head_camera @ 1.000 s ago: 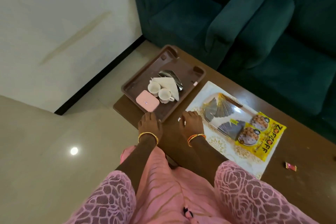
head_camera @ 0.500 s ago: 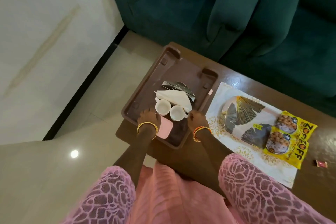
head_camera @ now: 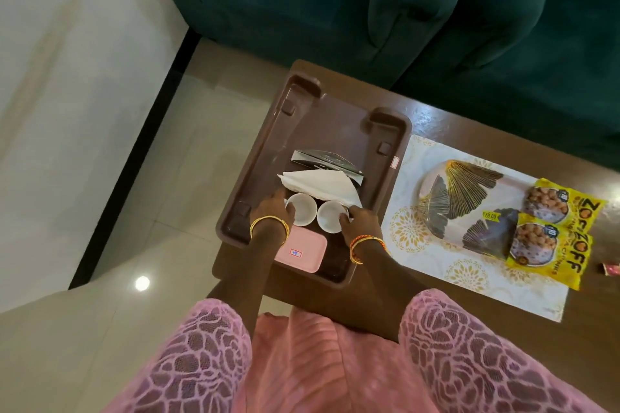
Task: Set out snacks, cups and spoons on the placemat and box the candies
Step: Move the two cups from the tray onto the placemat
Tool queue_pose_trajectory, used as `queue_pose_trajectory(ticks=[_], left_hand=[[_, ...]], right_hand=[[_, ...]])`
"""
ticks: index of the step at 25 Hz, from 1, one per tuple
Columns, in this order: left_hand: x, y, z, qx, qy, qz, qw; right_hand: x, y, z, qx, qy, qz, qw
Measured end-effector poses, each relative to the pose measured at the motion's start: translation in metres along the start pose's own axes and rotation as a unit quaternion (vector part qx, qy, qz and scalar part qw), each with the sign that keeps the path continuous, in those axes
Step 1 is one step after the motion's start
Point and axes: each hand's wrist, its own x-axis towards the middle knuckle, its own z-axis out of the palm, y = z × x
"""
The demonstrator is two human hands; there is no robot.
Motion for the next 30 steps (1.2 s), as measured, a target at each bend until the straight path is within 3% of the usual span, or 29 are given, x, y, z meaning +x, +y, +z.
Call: queue_pose_trajectory(ticks=[4,11,14,17,22,25,30], left_hand=[[-0.002,-0.002,-0.001,-0.004,-0.041,-0.025,0.999],[-0.036,0.011,-0.041,-0.021,-0.002,0.063,0.998],[-0.066,0.041,-0.043,-0.028,-0.02,0.114,0.993],[-0.093,0.093,-0.014,-0.044,-0.077,0.158,0.983],[-0.114,0.182,0.059,-0.074,-0.16,0.132,0.975],[-0.107,0.23,0.099,-0.016,-0.141,0.146,0.979],[-0.086,0.274,0.14,0.083,-0.09,0.158,0.98]], right_hand=[[-0.002,-0.003,-0.005,-0.008,0.011,0.007,1.0],[-0.036,0.023,-0.047,0.049,0.088,-0.033,0.994],[-0.057,0.056,-0.078,0.113,0.141,-0.007,0.983],[-0.075,0.101,-0.11,0.175,0.205,0.045,0.962],[-0.08,0.189,-0.148,0.248,0.253,0.159,0.921],[-0.057,0.231,-0.156,0.284,0.259,0.213,0.898],[-0.008,0.261,-0.154,0.275,0.258,0.259,0.889]])
